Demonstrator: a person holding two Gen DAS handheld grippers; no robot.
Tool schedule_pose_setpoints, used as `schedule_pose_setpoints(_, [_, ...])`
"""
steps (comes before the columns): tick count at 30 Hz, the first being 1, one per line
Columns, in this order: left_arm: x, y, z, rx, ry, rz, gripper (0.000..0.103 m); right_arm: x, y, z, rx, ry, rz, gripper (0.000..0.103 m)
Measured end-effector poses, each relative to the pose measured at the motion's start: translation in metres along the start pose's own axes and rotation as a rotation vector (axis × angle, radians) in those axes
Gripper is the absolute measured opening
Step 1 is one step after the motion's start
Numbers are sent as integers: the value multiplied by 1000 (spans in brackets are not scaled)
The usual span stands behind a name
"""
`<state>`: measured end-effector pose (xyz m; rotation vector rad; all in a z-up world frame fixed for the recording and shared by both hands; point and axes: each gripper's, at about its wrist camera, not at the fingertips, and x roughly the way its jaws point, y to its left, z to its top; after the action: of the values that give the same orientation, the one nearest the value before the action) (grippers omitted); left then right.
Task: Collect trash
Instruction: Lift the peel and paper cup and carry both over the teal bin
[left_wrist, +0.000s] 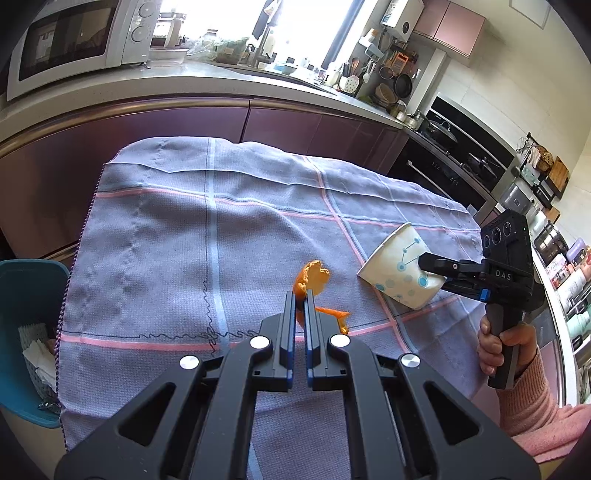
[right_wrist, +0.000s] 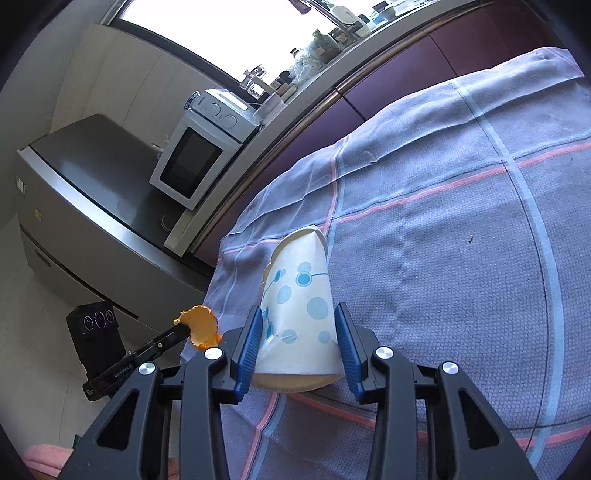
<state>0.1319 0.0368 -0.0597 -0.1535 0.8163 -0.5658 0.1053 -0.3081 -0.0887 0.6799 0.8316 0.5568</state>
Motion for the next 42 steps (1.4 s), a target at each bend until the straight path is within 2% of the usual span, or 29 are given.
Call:
schedule_pose_setpoints(7, [-7, -2, -2, 14, -19, 9, 4, 2, 14, -2, -30, -17, 15, 38])
schedule_pose_setpoints(24, [-48, 16, -3, -13, -87, 25, 4, 32, 58, -9, -99, 13, 72, 38])
schedule_pose_setpoints(42, [-116, 49, -11, -55, -176, 127, 5, 83, 109, -14, -173, 94, 165, 38])
